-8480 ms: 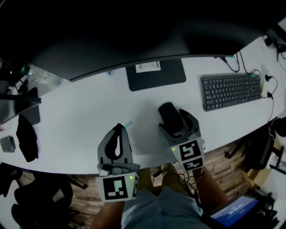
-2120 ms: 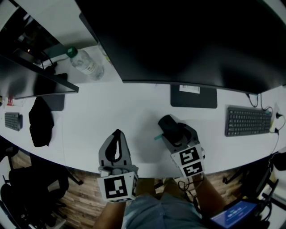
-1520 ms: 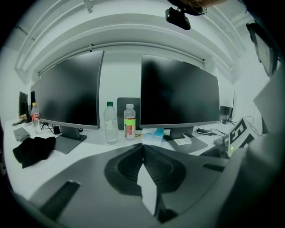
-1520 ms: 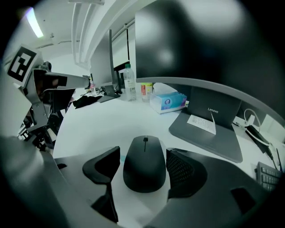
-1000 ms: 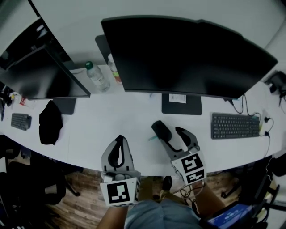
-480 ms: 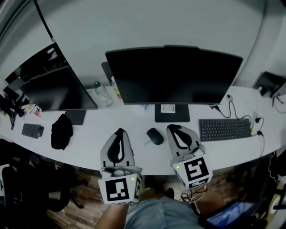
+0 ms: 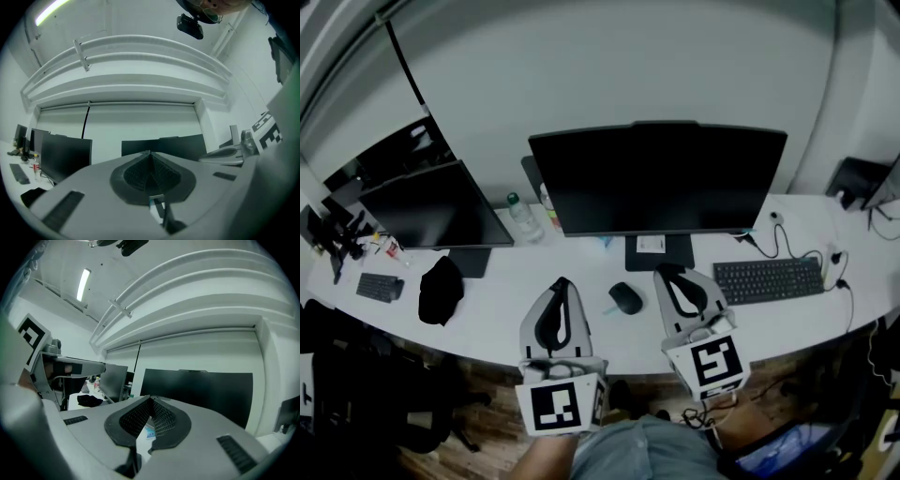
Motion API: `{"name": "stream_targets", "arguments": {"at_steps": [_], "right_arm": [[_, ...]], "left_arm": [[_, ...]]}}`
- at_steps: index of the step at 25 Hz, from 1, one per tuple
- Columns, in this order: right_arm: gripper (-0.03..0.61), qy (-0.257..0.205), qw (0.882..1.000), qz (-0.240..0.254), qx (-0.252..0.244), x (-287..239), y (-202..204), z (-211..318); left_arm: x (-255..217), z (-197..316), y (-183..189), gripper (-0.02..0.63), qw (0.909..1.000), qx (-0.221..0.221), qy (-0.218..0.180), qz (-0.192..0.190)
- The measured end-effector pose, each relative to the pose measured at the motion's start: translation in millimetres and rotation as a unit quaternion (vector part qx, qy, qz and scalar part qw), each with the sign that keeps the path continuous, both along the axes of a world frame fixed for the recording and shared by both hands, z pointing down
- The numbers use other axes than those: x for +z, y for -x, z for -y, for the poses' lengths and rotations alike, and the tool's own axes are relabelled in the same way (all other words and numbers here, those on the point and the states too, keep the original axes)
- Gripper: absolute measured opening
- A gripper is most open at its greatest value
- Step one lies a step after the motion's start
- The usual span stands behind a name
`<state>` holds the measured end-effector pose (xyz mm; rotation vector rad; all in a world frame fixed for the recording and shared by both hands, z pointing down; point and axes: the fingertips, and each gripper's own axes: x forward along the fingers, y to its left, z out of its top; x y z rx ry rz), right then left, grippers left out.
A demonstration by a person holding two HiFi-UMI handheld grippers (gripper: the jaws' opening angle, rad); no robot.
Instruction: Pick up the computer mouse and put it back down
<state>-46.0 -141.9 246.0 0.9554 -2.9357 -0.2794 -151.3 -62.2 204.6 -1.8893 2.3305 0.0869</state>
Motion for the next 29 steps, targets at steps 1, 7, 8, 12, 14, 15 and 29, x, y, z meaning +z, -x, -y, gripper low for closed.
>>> {"name": "stream_targets", "arguments": {"at_steps": [1, 7, 8, 12, 14, 15, 29], "right_arm": [[0.014, 0.001, 1.000, 0.001, 0.000, -0.7, -0.8, -0.7], [0.014, -0.004, 1.000, 0.011, -0.007, -7.7, -2.0, -9.1], [0.014, -0.003, 1.000, 0.012, -0.008, -8.0, -2.0, -9.8], [0.014, -0.002, 1.000, 0.013, -0.011, -7.6, -1.8, -11.3], [0.014, -0.002, 1.000, 0.013, -0.013, -8.2, -0.5, -12.0], [0.014, -0.001, 1.000, 0.013, -0.014, -8.5, 0.2, -12.0], [0.014, 0.003, 1.000, 0.014, -0.014, -5.5, -4.0, -9.0]], "left_arm": [[1.1, -0.7, -1.9, 0.005, 1.0000, 0.002, 0.002, -0.002], [0.7, -5.8, -6.5, 0.005, 1.0000, 0.002, 0.003, 0.007], [1.4, -6.3, -7.3, 0.005, 1.0000, 0.002, 0.005, 0.005], [3.6, -7.7, -10.7, 0.005, 0.9999, 0.007, 0.008, -0.001], [3.7, -7.5, -11.9, 0.005, 0.9999, 0.010, 0.009, -0.002], [3.9, -6.9, -12.5, 0.006, 0.9999, 0.011, 0.009, -0.002], [6.6, -5.6, -18.3, 0.005, 0.9999, 0.010, 0.011, 0.001]]}}
